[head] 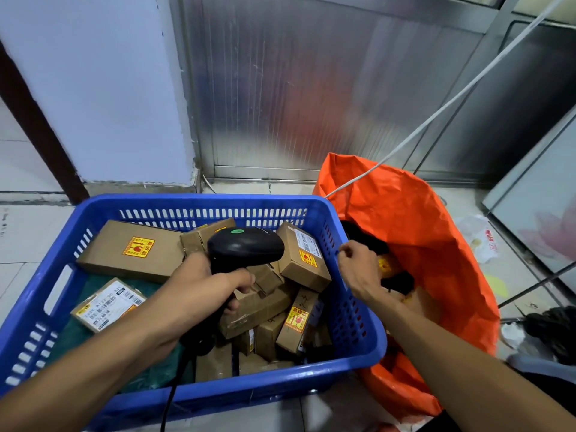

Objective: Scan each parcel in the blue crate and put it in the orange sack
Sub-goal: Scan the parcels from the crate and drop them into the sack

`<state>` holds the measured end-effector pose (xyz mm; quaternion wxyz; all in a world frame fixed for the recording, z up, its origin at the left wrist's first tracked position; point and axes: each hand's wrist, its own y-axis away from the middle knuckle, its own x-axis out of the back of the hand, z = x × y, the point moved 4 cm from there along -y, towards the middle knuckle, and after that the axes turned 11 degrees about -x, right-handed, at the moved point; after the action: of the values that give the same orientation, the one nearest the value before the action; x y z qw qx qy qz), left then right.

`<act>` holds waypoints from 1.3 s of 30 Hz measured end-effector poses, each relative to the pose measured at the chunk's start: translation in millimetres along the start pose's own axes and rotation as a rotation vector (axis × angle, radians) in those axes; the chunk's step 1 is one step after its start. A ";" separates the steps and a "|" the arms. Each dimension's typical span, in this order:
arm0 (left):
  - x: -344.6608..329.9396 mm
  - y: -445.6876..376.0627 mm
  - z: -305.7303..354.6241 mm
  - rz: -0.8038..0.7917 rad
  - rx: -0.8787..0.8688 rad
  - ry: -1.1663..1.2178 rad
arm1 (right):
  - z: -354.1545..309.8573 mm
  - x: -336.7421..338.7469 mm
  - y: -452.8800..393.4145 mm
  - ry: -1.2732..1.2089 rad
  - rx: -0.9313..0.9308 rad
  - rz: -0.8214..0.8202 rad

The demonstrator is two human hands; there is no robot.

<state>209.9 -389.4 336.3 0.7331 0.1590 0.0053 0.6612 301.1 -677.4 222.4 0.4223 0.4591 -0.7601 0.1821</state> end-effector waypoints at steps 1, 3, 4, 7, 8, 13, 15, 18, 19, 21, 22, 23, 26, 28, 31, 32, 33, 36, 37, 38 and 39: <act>-0.3 0.1 0.5 -0.004 -0.003 -0.001 | -2.2 -7.5 3.1 -0.031 -0.007 -0.014; -1.2 -0.4 1.2 -0.009 -0.011 -0.001 | -5.9 -21.0 10.2 -0.142 -0.118 -0.106; -1.4 -1.0 1.1 -0.010 -0.011 0.004 | -5.3 -28.0 13.6 -0.237 -0.237 -0.192; -2.0 -2.4 0.9 -0.012 -0.017 -0.004 | 1.3 -43.4 25.6 -0.438 -0.602 -0.441; -2.2 -2.8 0.9 -0.012 -0.022 -0.012 | 2.7 -45.7 28.2 -0.467 -0.665 -0.484; 0.4 -2.6 2.5 -0.010 -0.040 -0.022 | 3.0 -55.4 29.8 -0.654 -0.839 -0.586; 1.9 -2.5 2.7 -0.008 -0.045 -0.021 | 3.2 -60.1 30.1 -0.729 -0.908 -0.612; 2.8 -2.9 2.8 -0.011 -0.049 -0.024 | 3.9 -65.6 29.4 -0.880 -0.977 -0.630; 2.9 -3.5 3.1 -0.012 -0.051 -0.027 | 4.2 -66.6 29.4 -0.914 -1.001 -0.630; 3.0 -5.5 3.4 -0.006 -0.054 -0.032 | 3.6 -67.3 30.2 -0.941 -1.040 -0.629; 2.9 -6.3 3.2 -0.001 -0.053 -0.030 | 4.2 -67.9 30.1 -0.949 -1.057 -0.623; 2.5 -7.0 3.4 0.001 -0.051 -0.028 | 4.4 -68.4 29.3 -0.962 -1.064 -0.615; 1.5 -8.6 2.0 -0.006 -0.049 -0.047 | 5.3 -68.5 26.1 -1.007 -1.072 -0.577; 2.0 -9.3 -0.1 -0.008 -0.040 -0.058 | 6.5 -68.1 22.9 -1.031 -1.075 -0.556; 2.2 -9.3 -0.6 -0.009 -0.031 -0.057 | 5.8 -65.0 18.0 -1.057 -1.076 -0.529; 2.1 -8.9 -0.1 -0.009 -0.036 -0.056 | 3.8 -63.6 17.1 -1.066 -1.068 -0.526; 1.7 -8.5 0.9 -0.010 -0.040 -0.055 | 1.6 -62.1 17.0 -1.069 -1.054 -0.528; 1.6 -8.3 3.0 -0.010 -0.047 -0.071 | -5.5 -59.4 17.3 -1.064 -0.996 -0.530; 1.8 -8.2 3.3 -0.009 -0.048 -0.073 | -7.3 -58.8 16.9 -1.063 -0.979 -0.526; 2.0 -8.3 3.8 -0.010 -0.050 -0.073 | -9.1 -57.9 15.8 -1.061 -0.965 -0.519; 2.3 -8.1 3.9 -0.011 -0.051 -0.075 | -11.2 -56.1 15.8 -1.058 -0.954 -0.513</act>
<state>218.9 -388.6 338.5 0.7403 0.1649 -0.0380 0.6507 305.4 -631.4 185.2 0.1830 0.4153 -0.7272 -0.5150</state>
